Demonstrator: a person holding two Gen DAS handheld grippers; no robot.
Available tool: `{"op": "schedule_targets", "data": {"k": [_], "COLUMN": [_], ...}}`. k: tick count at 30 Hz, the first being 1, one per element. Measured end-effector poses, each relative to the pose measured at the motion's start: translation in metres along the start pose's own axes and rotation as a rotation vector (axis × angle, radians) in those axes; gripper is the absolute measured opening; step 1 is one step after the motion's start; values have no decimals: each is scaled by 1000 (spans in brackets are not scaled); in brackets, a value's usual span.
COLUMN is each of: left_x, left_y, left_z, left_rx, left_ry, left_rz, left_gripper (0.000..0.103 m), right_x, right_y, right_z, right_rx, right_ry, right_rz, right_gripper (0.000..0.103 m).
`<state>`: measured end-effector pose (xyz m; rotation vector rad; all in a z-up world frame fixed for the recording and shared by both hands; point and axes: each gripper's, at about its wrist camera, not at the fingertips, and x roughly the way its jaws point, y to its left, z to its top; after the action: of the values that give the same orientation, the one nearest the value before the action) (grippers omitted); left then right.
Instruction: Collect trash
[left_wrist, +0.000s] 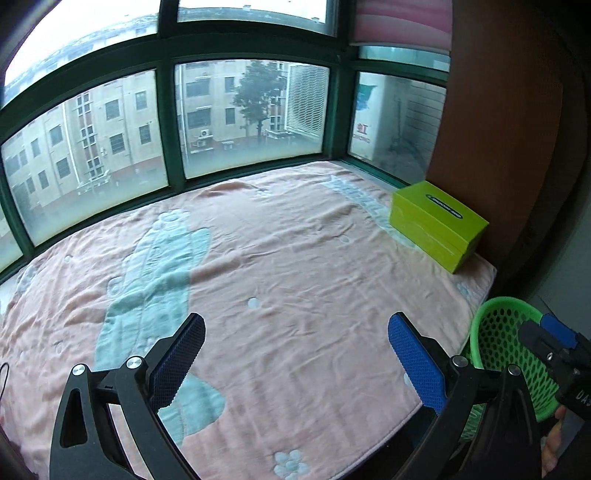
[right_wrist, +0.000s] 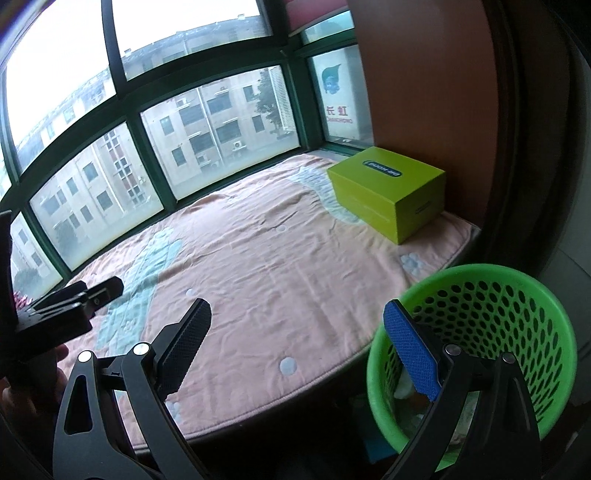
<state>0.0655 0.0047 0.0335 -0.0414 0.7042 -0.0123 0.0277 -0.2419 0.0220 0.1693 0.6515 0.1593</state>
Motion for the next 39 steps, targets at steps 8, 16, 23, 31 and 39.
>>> {"op": "schedule_targets", "data": {"k": [8, 16, 23, 31, 39], "left_x": [-10, -13, -15, -17, -19], "left_y": [10, 14, 15, 14, 16], "left_z": [-3, -9, -12, -14, -18], "left_rx": [-11, -10, -7, -4, -10], "left_ry": [-27, -30, -34, -35, -32], "left_rz": [47, 74, 98, 104, 111], "left_gripper": [96, 96, 96, 96, 96], "right_x": [-2, -5, -6, -4, -1], "right_y": [16, 15, 17, 24, 28], "right_z": [-3, -2, -4, -6, -8], "right_rx": [-66, -63, -74, -93, -102], "right_ry": [-16, -9, -6, -1, 5], "right_rz": [-42, -71, -76, -69, -62], "right_gripper": [95, 95, 95, 95, 95]}}
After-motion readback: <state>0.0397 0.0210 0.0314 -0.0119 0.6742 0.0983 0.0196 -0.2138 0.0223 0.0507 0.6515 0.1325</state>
